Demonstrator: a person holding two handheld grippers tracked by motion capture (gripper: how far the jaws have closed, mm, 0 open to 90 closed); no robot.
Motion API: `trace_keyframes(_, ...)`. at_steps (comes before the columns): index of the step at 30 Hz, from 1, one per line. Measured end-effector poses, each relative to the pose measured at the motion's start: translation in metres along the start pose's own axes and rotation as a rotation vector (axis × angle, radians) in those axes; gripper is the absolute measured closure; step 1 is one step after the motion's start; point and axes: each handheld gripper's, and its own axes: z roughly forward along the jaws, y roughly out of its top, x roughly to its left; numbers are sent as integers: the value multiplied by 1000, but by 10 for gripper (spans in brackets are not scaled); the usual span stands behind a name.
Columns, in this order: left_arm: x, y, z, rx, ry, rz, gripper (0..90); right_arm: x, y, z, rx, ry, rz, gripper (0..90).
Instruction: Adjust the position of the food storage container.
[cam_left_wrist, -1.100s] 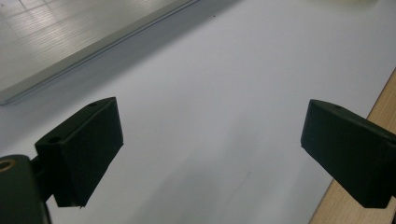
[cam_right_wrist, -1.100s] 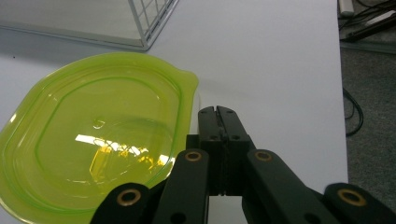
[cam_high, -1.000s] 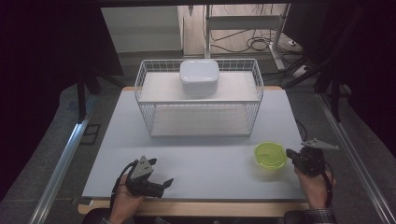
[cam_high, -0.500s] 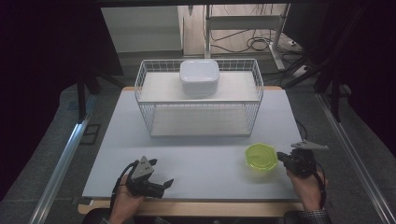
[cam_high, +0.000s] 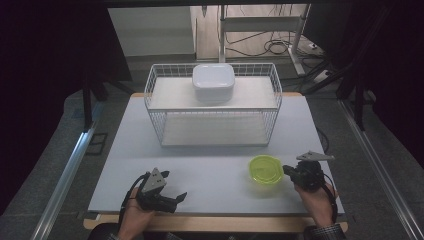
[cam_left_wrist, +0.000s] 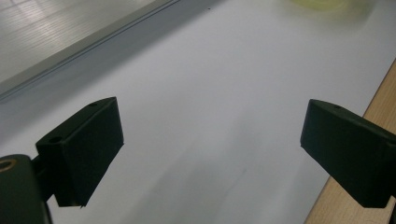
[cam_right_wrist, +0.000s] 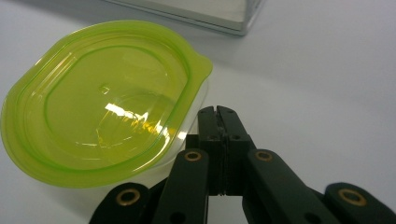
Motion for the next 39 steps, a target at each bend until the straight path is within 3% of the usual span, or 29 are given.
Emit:
trace_keyframes(16,-1,0,1,2,-2,5,55,34,10,26,42,87,-59,892)
trace_keyframes(26,-1,0,2,7,-3,5,55,31,9,27,44,90,-51,887)
trace_keyframes(30,-1,0,2,10,-3,7,55,25,8,21,36,61,-37,881)
trace_keyframes(34,-1,0,2,13,-3,7,55,17,4,20,46,82,2,887)
trace_keyframes(39,-2,0,3,18,-3,9,55,19,2,26,66,120,9,890)
